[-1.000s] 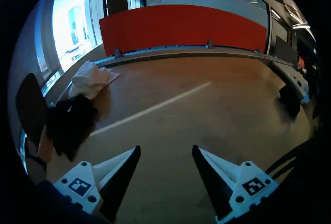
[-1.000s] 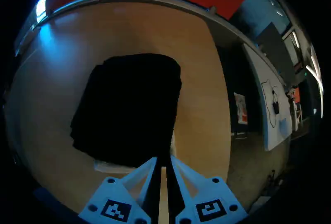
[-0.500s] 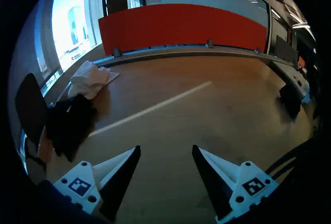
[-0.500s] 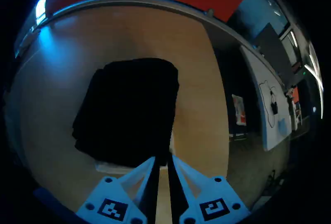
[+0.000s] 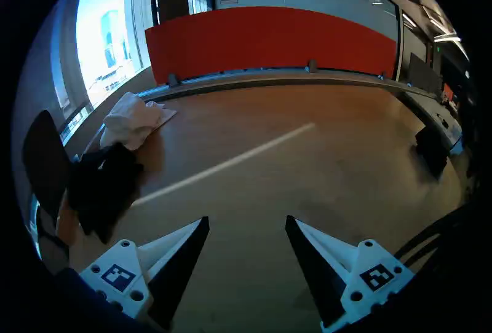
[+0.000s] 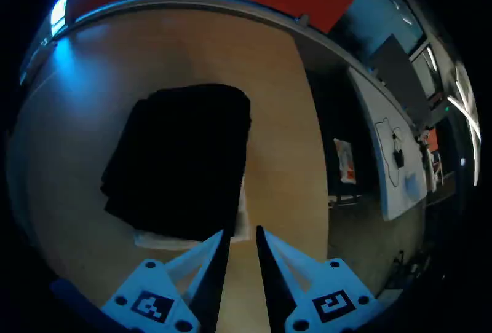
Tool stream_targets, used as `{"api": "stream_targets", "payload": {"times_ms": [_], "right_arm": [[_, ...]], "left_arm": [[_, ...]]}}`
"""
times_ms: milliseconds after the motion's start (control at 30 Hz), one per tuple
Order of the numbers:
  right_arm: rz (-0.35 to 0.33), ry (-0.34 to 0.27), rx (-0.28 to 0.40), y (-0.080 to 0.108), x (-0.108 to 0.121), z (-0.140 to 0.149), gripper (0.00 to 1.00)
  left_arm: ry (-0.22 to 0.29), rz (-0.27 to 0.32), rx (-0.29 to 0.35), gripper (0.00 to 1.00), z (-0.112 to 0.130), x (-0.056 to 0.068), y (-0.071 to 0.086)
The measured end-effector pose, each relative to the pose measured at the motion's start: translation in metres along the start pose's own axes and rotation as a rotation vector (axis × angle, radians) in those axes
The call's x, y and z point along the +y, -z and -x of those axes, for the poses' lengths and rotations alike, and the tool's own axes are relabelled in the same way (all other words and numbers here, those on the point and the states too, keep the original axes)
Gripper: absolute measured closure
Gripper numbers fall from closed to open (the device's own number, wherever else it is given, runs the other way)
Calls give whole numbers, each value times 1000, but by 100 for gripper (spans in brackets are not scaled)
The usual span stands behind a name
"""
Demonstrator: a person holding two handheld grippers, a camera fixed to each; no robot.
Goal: Fold towel
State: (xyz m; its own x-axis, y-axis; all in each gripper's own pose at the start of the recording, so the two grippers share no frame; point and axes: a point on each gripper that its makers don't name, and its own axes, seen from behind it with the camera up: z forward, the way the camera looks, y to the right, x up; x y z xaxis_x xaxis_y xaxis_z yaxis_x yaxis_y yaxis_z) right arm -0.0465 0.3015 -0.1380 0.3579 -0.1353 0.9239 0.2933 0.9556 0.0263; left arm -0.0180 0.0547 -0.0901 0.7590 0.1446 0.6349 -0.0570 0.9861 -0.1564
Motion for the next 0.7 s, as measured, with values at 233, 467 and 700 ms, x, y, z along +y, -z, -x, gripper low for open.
{"api": "stream_targets", "payload": {"times_ms": [233, 467, 700], "right_arm": [[-5, -28, 21, 7, 0, -2, 26], [21, -45, 66, 17, 3, -11, 0], [13, -60, 127, 26, -5, -22, 0]], "left_arm": [[12, 6, 0, 8, 1, 1, -1], [15, 8, 2, 8, 0, 0, -1], [25, 5, 13, 8, -4, -2, 0]]}}
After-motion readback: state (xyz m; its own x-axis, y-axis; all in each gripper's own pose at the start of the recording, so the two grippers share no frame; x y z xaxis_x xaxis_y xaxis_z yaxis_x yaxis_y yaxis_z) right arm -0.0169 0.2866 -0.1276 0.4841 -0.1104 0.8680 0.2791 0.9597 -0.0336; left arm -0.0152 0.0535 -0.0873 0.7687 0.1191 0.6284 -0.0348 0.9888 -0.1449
